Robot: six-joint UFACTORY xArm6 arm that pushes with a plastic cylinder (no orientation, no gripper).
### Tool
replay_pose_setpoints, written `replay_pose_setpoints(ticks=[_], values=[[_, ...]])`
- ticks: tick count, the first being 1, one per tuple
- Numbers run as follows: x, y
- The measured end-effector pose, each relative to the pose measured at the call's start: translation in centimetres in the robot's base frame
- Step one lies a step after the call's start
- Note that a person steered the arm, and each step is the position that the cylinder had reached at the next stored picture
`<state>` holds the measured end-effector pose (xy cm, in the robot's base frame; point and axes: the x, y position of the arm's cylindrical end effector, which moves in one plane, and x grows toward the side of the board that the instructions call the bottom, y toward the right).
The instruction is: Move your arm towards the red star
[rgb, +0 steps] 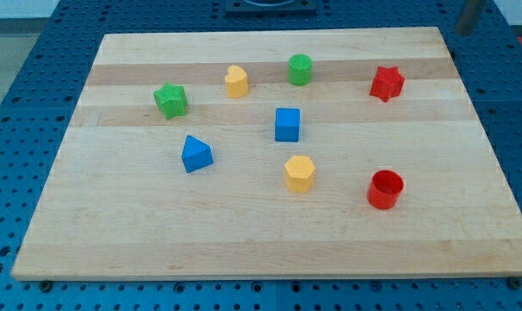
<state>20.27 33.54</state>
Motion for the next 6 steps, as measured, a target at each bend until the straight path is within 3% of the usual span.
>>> replay_pose_setpoints(ticks=[4,5,6], values=[[0.2,-1.9],[3.4,-5.5],[3.7,-5.6]])
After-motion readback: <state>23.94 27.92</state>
